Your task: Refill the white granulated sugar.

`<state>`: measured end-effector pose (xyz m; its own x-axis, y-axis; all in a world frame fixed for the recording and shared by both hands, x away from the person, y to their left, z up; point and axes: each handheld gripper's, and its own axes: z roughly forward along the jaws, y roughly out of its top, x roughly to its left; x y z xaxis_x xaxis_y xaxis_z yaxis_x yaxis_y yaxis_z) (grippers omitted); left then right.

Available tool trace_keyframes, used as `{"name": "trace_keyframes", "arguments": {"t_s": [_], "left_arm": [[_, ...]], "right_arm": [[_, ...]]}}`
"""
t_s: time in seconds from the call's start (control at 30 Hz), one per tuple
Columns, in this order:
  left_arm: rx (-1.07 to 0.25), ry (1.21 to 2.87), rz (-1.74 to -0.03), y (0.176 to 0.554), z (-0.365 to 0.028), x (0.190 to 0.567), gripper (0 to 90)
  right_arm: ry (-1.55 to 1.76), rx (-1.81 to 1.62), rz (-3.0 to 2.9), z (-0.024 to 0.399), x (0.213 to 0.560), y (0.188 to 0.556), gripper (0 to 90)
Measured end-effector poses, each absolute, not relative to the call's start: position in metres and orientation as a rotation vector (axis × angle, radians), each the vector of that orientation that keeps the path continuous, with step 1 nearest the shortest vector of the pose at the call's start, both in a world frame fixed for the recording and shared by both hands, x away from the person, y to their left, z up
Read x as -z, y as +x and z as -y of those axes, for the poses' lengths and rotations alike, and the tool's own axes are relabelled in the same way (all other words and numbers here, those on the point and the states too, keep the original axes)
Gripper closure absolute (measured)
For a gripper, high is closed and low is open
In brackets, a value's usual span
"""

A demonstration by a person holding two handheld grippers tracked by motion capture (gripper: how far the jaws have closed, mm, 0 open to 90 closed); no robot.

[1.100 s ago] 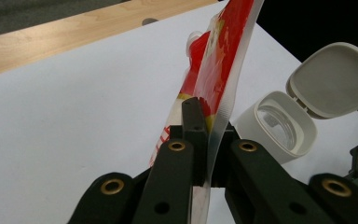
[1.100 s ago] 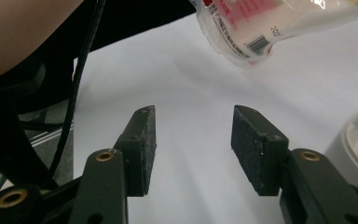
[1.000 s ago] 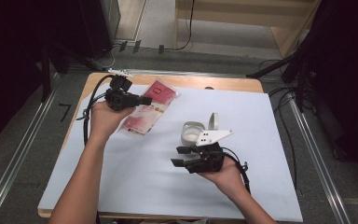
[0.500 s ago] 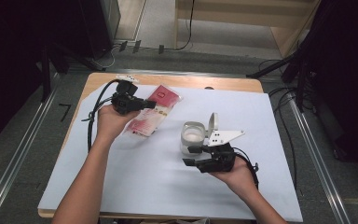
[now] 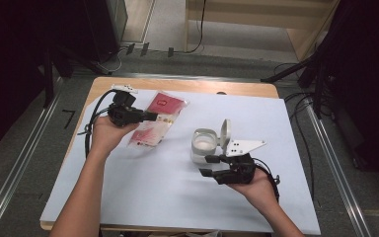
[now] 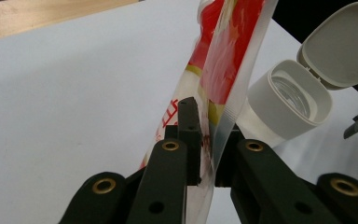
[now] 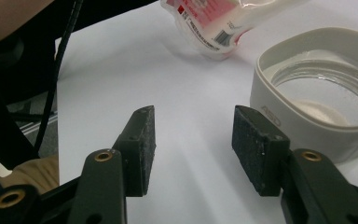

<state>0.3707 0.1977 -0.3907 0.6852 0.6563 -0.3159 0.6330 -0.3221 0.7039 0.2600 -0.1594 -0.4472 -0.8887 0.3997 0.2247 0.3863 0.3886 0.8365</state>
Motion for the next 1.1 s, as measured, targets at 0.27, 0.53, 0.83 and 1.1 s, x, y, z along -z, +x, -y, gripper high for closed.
{"name": "trace_keyframes", "arguments": {"t_s": [0.27, 0.53, 0.83, 1.1], "left_arm": [[-0.038, 2.036, -0.997, 0.362, -0.216, 0.392, 84.9], [-0.019, 2.04, -0.99, 0.352, -0.235, 0.395, 83.2], [-0.018, 2.024, -0.962, 0.349, -0.241, 0.394, 80.7], [-0.037, 2.033, -0.917, 0.346, -0.243, 0.392, 69.9]], "right_arm": [[0.73, -1.575, -2.603, 0.161, 0.446, 0.262, 50.1], [0.718, -1.557, -2.622, 0.158, 0.446, 0.262, 50.5], [0.718, -1.531, -2.619, 0.157, 0.447, 0.263, 50.3], [0.736, -1.529, -2.604, 0.16, 0.446, 0.265, 50.0]]}}
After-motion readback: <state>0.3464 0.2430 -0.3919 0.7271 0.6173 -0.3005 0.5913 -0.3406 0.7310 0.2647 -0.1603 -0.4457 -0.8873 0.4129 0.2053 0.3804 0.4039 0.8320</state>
